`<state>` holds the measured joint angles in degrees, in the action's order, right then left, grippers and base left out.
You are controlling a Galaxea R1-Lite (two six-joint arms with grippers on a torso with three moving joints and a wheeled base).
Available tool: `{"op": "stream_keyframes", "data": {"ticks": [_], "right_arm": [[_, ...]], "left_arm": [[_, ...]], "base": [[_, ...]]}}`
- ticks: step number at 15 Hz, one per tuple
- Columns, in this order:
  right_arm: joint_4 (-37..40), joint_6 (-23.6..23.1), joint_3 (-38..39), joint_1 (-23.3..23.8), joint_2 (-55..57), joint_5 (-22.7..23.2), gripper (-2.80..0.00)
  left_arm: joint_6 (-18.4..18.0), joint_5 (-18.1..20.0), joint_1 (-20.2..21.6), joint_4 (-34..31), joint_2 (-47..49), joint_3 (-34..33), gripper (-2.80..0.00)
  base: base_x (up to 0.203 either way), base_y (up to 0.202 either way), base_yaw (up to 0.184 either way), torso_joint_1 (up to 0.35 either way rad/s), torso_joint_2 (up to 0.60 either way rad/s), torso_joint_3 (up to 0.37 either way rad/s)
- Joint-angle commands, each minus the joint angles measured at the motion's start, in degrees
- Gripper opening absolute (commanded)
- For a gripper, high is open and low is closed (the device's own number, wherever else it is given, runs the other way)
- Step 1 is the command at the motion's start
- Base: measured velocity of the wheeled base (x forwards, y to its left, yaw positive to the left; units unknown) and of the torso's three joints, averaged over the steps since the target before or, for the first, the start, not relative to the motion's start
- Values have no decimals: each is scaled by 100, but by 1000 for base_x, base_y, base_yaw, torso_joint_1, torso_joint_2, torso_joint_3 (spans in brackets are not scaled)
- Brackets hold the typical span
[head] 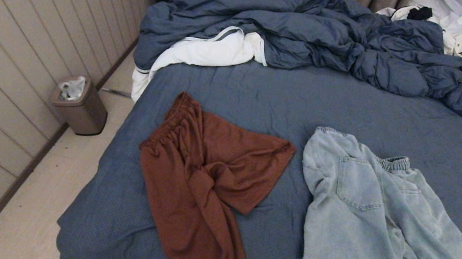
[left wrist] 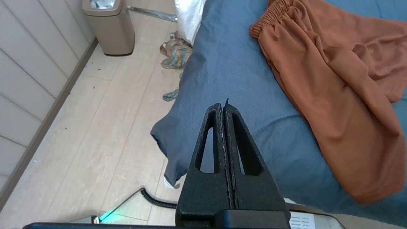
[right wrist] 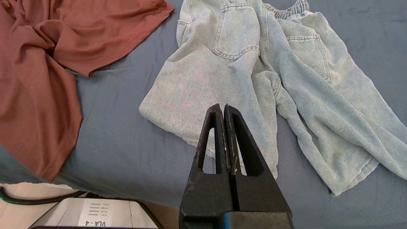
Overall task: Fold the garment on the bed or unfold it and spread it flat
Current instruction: Fold the brown shorts
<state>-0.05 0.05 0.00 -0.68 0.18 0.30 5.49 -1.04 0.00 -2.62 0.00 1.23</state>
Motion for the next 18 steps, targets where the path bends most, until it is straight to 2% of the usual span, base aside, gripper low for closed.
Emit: {"op": "stream_keyframes", "data": {"ticks": [1,4,5,7,10,14,16,18], "right_arm": [[-21,-28,0,-2,-1,5,-280],[61,-74,-66,-6,113,13,-280],[130,-78,-311,-12,287,40,-280],[391,5,-1344,-28,1023,116,-280],[567,548,-2512,-340,2637,351,-280],[601,1308,-3860,-1076,5105,549,-280],[329,1506,-4152,-1520,6261,482,-280],[-207,1651,-4274,-1999,7177,352,-280]], "left_arm": [[-20,-2,9,-2,0,0,-280],[-112,-49,9,-126,9,143,-280],[-129,-47,9,-186,94,444,-280],[-138,-25,9,-425,676,1396,-280],[-69,164,8,-667,2375,2471,-280],[314,797,4,-601,5309,3543,-280],[405,1103,-45,-210,6778,3825,-280],[456,1275,-202,452,8182,4022,-280]], "base": [[0,0,0,0,0,0],[0,0,0,0,0,0],[0,0,0,0,0,0],[0,0,0,0,0,0],[0,0,0,0,0,0],[0,0,0,0,0,0],[0,0,0,0,0,0],[0,0,0,0,0,0]]}}
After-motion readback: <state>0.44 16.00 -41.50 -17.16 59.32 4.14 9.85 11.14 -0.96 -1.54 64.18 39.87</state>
